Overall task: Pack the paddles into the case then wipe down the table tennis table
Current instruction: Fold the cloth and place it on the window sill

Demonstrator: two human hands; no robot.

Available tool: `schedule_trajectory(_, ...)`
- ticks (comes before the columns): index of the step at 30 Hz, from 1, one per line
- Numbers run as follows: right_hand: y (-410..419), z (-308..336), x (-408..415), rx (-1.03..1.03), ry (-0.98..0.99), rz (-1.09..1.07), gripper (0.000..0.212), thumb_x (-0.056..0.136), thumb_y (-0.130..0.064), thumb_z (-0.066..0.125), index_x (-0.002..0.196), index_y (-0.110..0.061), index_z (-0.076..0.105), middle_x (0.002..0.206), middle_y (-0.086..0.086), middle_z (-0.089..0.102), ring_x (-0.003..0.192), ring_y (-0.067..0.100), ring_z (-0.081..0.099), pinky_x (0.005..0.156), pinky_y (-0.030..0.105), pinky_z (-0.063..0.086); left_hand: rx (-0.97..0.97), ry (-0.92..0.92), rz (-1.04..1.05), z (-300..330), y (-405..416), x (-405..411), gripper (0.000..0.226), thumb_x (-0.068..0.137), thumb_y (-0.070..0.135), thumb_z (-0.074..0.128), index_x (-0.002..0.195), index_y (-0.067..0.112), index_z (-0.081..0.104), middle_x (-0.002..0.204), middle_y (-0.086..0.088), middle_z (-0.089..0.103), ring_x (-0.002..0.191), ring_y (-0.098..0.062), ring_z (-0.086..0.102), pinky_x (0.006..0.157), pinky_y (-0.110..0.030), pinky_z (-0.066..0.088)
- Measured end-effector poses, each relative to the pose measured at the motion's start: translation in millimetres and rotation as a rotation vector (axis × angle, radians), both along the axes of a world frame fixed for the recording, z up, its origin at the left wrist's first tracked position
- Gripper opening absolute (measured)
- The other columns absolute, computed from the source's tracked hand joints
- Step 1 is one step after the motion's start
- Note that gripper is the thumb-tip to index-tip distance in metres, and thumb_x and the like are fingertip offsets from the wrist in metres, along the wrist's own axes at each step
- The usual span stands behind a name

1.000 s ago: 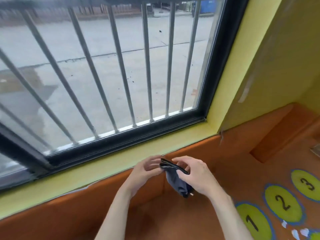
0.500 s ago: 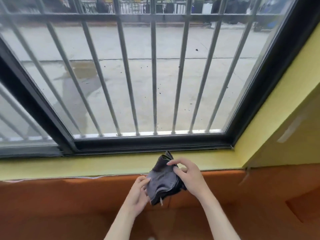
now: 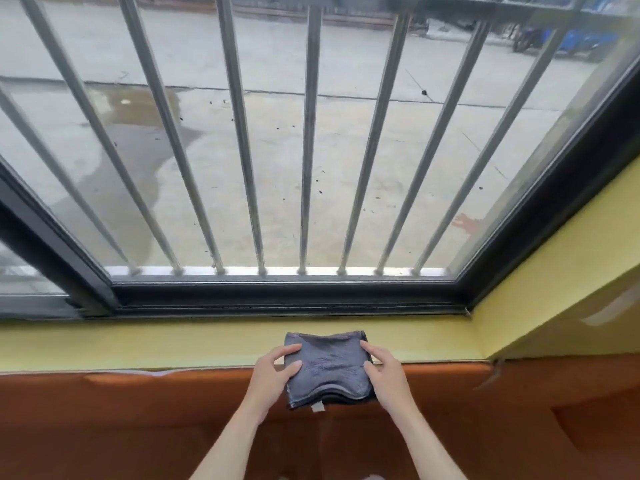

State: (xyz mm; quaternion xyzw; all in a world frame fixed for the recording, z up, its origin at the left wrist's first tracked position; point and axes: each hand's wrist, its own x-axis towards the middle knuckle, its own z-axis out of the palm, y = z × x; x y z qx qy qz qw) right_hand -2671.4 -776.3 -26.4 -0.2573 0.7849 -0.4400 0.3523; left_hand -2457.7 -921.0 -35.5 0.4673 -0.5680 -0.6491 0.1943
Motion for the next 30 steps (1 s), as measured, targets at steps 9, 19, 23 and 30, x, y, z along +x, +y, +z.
schedule_trajectory(9, -37, -38, -42, 0.22, 0.242, 0.189, 0.046, 0.108, -0.01, 0.052, 0.153, -0.019, 0.052, 0.128, -0.009, 0.053, 0.116, 0.003, 0.051, 0.104, 0.017, 0.038, -0.097, -0.239, -0.151, -48, -37, -39, 0.06, 0.081, 0.019, 0.081, 0.127, 0.05, 0.06, 0.133, 0.013, 0.063, 0.106, -0.013, 0.071, 0.092, -0.04, 0.06)
schedule_trajectory(19, -70, -64, -79, 0.362, 0.306, 0.348, 0.053, 0.107, -0.012, 0.05, 0.158, -0.024, 0.044, 0.132, -0.003, 0.043, 0.101, 0.017, 0.063, 0.09, 0.029, 0.056, -0.147, -0.482, -0.142, -52, -48, -84, 0.067, 0.087, 0.007, 0.078, 0.146, 0.03, 0.053, 0.139, 0.01, 0.052, 0.132, -0.014, 0.053, 0.113, -0.035, 0.046)
schedule_trajectory(23, -76, -76, -78, 0.444, 0.408, 0.386, 0.057, 0.106, -0.018, 0.051, 0.162, -0.025, 0.037, 0.137, 0.0, 0.042, 0.09, 0.018, 0.066, 0.081, 0.03, 0.059, -0.152, -0.611, -0.157, -52, -52, -97, 0.07, 0.09, 0.01, 0.075, 0.151, 0.027, 0.047, 0.149, 0.005, 0.048, 0.138, -0.015, 0.049, 0.111, -0.022, 0.037)
schedule_trajectory(30, -84, -69, -68, 0.543, 0.47, 0.371, 0.062, 0.106, -0.02, 0.046, 0.164, -0.027, 0.028, 0.138, 0.003, 0.04, 0.097, 0.024, 0.064, 0.077, 0.028, 0.044, -0.243, -0.74, -0.227, -49, -55, -106, 0.07, 0.094, 0.007, 0.066, 0.154, 0.028, 0.04, 0.153, 0.009, 0.035, 0.122, -0.02, 0.058, 0.093, -0.027, 0.049)
